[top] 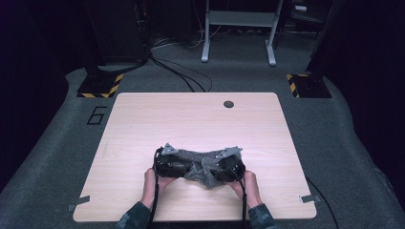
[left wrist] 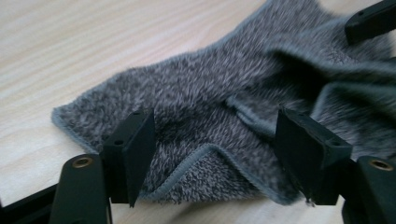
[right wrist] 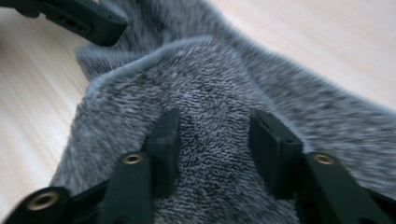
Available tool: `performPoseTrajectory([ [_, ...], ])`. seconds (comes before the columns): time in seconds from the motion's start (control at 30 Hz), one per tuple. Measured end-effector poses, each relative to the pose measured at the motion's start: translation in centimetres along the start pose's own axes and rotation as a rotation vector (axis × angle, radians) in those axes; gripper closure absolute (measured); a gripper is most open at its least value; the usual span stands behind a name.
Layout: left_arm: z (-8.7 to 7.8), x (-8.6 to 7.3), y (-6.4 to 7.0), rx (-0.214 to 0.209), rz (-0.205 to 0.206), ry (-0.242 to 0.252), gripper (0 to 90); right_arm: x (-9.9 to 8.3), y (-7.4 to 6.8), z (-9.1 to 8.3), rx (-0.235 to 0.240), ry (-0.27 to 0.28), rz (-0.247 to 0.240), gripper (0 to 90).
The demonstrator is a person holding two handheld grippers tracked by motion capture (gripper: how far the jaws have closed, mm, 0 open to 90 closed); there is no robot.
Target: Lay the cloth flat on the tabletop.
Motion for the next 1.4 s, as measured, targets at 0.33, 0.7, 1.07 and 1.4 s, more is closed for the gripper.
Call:
performPoseTrajectory([
  [0.33,0.7,-0.8,-0.3,0.043,0.019,-0.044,31.1,-2.0,-0.8,0.9,-0.035,-0.047,-0.056,89.9],
  [0.7,0.0,-1.0,-0.1,0.045,0.023,-0.023,28.9,-3.5,1.2,-1.1,-0.054,0.001,0.054,59.7],
  [1.07,0.3,-1.2,-0.2,0.047,0.026,-0.042,28.7,-1.7,0.1,1.7,-0.079,-0.055,0.05,74.5],
  [1.4,-0.3,-1.7,-0.4,0.041,0.029,-0.041,29.1,-3.6,0.7,-0.4,-0.102,-0.003,0.039,83.9],
])
Point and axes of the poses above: each handheld gripper's, and its own axes: z roughly forward along the jaws, x roughly out of its top, y roughly to its right, the point moved 2 cm from there along z, roughly forward along the jaws, and after that the axes turned 15 degrees about -x, right-handed, at the moved point
